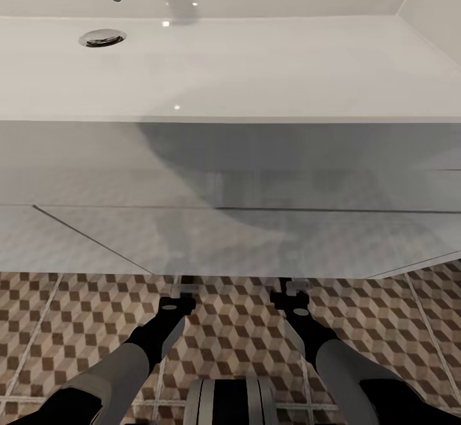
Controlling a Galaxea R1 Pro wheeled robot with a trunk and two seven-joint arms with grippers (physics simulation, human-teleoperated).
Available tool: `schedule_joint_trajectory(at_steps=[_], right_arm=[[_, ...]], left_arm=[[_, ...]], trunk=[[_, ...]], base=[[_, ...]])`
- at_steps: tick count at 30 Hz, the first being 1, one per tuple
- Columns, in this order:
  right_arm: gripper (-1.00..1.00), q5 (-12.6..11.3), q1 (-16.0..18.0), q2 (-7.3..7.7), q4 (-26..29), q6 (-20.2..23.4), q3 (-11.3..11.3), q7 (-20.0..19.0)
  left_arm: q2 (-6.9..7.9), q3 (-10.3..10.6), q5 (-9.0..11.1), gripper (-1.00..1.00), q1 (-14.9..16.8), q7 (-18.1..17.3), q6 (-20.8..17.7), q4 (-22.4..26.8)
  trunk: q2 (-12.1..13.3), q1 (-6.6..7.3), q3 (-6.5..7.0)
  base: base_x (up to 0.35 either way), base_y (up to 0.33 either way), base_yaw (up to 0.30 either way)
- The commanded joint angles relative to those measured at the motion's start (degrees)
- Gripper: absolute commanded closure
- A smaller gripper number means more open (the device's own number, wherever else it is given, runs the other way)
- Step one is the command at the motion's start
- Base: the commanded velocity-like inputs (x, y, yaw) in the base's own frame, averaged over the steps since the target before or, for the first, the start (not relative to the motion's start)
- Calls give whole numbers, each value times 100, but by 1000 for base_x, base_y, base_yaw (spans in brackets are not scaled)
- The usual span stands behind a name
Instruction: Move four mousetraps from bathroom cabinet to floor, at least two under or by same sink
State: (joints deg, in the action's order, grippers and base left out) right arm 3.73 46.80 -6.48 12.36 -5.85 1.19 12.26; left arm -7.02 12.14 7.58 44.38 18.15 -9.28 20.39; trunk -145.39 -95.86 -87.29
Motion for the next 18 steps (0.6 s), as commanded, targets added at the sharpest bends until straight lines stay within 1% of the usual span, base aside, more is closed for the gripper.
schedule_joint_trajectory(at_steps=[1, 9, 18], right_arm=[[-100, 39, 2, -3, -6, -13, 13, 22], [-100, 40, 4, -3, -6, -13, 13, 22], [-100, 40, 4, -4, -6, -13, 13, 22]], left_arm=[[2, 51, 52, 100, 1, 55, -28, 13], [-3, 51, 44, 100, 1, 51, -13, 37], [-43, 54, 42, 100, 1, 56, -5, 51]], trunk=[[-1, 1, -3], [-1, 1, -3], [-1, 1, -3]], base=[[0, 0, 0], [0, 0, 0], [0, 0, 0]])
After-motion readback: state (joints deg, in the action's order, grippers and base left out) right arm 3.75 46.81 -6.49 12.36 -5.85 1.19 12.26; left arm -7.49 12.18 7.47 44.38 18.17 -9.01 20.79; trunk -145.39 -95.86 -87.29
